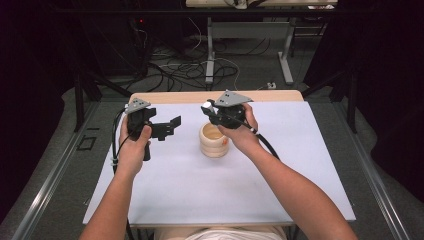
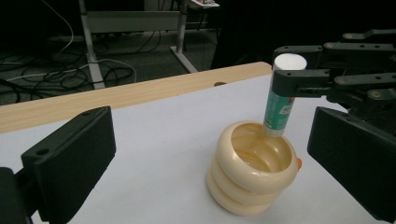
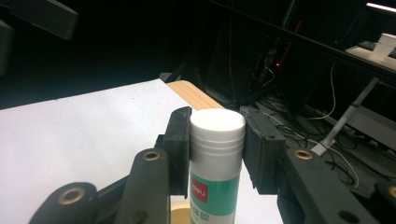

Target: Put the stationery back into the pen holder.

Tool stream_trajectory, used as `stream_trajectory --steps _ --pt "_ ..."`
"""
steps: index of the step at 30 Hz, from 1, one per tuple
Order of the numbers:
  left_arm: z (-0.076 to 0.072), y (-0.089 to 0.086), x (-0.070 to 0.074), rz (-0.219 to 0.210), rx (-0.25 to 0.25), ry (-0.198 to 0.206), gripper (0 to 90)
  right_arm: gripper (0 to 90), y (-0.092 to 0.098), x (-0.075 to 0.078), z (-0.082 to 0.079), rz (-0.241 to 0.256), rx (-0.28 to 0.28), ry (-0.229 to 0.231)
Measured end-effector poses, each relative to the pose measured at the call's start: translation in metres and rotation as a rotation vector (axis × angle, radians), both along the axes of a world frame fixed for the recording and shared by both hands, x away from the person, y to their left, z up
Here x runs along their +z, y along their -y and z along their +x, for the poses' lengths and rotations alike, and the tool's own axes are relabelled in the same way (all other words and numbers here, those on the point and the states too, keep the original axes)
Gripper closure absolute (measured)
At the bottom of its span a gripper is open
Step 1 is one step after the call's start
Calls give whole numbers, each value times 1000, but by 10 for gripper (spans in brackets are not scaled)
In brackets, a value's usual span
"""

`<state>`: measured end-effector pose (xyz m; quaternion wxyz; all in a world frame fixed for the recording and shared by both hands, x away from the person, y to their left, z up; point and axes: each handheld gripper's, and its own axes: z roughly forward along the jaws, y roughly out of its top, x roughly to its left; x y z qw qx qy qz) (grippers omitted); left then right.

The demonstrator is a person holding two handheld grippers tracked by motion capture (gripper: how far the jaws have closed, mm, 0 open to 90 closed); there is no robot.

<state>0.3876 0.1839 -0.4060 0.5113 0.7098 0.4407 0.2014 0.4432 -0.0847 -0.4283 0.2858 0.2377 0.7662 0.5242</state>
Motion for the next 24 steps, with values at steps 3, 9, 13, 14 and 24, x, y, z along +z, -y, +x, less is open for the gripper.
stream_trajectory --steps 3,9,13,14,24 --pt "-2 -1 1 13 7 6 11 648 0 -9 2 11 -13 -14" --pt "-6 -3 4 0 1 21 11 649 0 -27 5 41 -21 -61" --pt "-7 -3 4 -2 -2 23 12 648 1 -37 6 50 -27 -98" --pt "-7 -3 4 -2 -3 22 11 648 1 -39 6 57 -25 -100" --pt "-6 -5 1 -9 3 13 11 647 0 -56 5 61 -24 -159"
